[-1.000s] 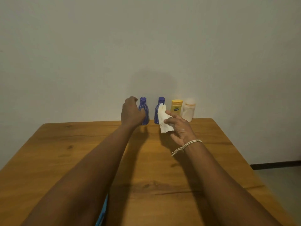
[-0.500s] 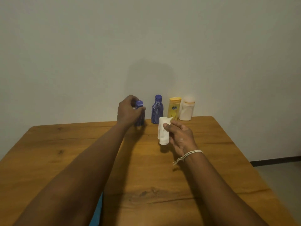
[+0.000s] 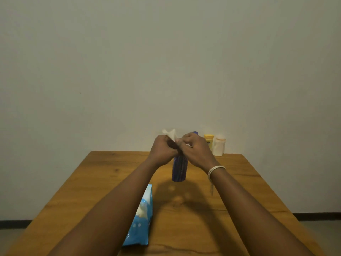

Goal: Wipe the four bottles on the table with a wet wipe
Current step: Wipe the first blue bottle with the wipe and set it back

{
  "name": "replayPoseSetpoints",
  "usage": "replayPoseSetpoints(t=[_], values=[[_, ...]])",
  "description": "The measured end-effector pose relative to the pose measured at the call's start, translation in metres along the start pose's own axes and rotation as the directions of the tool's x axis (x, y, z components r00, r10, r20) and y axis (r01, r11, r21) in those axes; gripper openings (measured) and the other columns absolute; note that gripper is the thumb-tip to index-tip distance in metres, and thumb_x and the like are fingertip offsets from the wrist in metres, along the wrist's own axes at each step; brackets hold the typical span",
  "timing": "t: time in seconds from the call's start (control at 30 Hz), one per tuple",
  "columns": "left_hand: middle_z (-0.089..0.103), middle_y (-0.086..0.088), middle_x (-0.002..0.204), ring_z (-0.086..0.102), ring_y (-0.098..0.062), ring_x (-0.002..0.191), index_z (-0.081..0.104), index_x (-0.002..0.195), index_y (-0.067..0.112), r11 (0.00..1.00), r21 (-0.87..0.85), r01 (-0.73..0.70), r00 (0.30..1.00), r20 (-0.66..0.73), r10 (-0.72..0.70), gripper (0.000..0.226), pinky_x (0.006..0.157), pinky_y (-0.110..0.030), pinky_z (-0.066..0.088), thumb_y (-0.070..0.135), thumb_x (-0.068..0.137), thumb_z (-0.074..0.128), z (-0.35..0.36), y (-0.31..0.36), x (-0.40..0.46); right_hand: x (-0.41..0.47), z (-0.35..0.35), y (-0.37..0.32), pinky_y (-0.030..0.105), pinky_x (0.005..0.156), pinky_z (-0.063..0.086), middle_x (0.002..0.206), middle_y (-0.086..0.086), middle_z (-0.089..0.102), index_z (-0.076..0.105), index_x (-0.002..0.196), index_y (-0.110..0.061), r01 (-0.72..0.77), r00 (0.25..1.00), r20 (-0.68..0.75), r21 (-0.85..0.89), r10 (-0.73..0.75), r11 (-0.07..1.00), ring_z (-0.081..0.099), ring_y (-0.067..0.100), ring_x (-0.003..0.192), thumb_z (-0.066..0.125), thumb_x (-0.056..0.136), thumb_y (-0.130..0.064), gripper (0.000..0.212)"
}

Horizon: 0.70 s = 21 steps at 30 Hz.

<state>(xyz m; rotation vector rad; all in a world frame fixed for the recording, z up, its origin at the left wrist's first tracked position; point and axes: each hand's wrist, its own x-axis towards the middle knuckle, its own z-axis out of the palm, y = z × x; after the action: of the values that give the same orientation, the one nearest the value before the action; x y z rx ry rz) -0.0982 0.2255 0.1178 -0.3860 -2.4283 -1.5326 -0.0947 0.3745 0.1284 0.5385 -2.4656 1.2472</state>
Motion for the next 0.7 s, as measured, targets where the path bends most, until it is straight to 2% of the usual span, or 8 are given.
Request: replayPoseSetpoints(t=[0.07,0.17,0.23,0.3,0.43,0.57,0.63,0.7], values=[[0.057,0.009,0.054,0.050,-0.003,0.051,0.060,0.059,0.013,0.999,-0.038,-0.010,1.000,-0.013,0.010,0.023,0.050,-0.022,0.038,0.000,0.071,0.076,-0.015,0.011,-0.017,-0.019,-0.002,-0.018,0.022,0.073,0.045,0.105,-0.002,0.064,0.077,0.097,-0.010,0.057,0.998,0.012,-0.030,-0.057,0.998,0.059,0.012,0.093,0.049,0.098,-0.048,0.047],[0.049,-0.001,0.059,0.042,-0.011,0.056,0.056,0.062,0.001,0.994,-0.089,-0.058,0.998,0.009,0.059,0.027,0.050,-0.026,0.033,0.007,0.068,0.082,-0.035,0.027,-0.036,-0.038,-0.011,-0.039,0.022,0.071,0.047,0.097,-0.001,0.070,0.081,0.090,-0.010,0.105,0.992,-0.066,-0.007,-0.105,0.994,0.062,0.010,0.085,0.064,0.094,-0.033,0.028],[0.051,-0.004,0.060,0.043,-0.013,0.057,0.058,0.066,-0.005,0.992,-0.089,-0.093,0.995,0.037,0.097,0.031,0.051,-0.027,0.034,0.009,0.067,0.086,-0.044,0.039,-0.049,-0.043,-0.019,-0.054,0.030,0.071,0.056,0.088,-0.001,0.074,0.081,0.084,-0.012,0.067,0.990,-0.126,0.081,-0.056,0.994,0.067,0.010,0.081,0.076,0.084,-0.028,0.016],[0.056,-0.008,0.063,0.049,-0.014,0.058,0.064,0.072,-0.007,0.988,-0.089,-0.128,0.990,0.048,0.132,0.028,0.052,-0.028,0.038,0.008,0.067,0.087,-0.049,0.049,-0.057,-0.046,-0.020,-0.069,0.033,0.071,0.060,0.084,-0.001,0.075,0.081,0.082,-0.013,0.053,0.988,-0.151,0.119,-0.035,0.991,0.069,0.012,0.080,0.079,0.081,-0.027,0.014],[0.057,-0.013,0.064,0.049,-0.015,0.060,0.064,0.074,-0.008,0.978,-0.120,-0.170,0.985,0.004,0.171,0.032,0.054,-0.030,0.038,0.012,0.067,0.088,-0.060,0.060,-0.055,-0.053,-0.018,-0.079,0.020,0.070,0.056,0.088,-0.004,0.073,0.081,0.084,-0.016,0.081,0.970,-0.238,0.153,-0.043,0.985,0.068,0.006,0.082,0.081,0.078,-0.028,0.013],[0.074,-0.020,0.086,0.065,-0.018,0.070,0.078,0.091,0.003,0.984,-0.107,-0.140,0.988,0.045,0.145,0.024,0.062,-0.035,0.052,0.010,0.070,0.088,-0.059,0.069,-0.048,-0.060,-0.025,-0.071,0.040,0.079,0.063,0.092,0.000,0.076,0.080,0.085,-0.013,-0.041,0.969,-0.204,0.434,0.142,0.900,0.073,0.019,0.088,0.084,0.077,-0.024,0.014],[0.074,-0.021,0.089,0.066,-0.016,0.073,0.078,0.093,0.002,0.985,-0.116,-0.131,0.988,0.062,0.139,0.024,0.063,-0.033,0.053,0.005,0.071,0.087,-0.056,0.074,-0.043,-0.059,-0.031,-0.068,0.046,0.078,0.061,0.092,0.004,0.077,0.079,0.087,-0.012,-0.061,0.968,-0.179,0.506,0.173,0.860,0.072,0.028,0.091,0.082,0.079,-0.021,0.013],[0.074,-0.019,0.090,0.069,-0.017,0.080,0.077,0.094,0.003,0.983,-0.153,-0.102,0.990,0.078,0.115,0.026,0.068,-0.032,0.056,0.000,0.070,0.086,-0.053,0.076,-0.034,-0.058,-0.036,-0.061,0.050,0.073,0.058,0.093,0.006,0.077,0.079,0.087,-0.013,-0.067,0.969,-0.168,0.526,0.181,0.848,0.069,0.032,0.086,0.080,0.081,-0.024,0.013]])
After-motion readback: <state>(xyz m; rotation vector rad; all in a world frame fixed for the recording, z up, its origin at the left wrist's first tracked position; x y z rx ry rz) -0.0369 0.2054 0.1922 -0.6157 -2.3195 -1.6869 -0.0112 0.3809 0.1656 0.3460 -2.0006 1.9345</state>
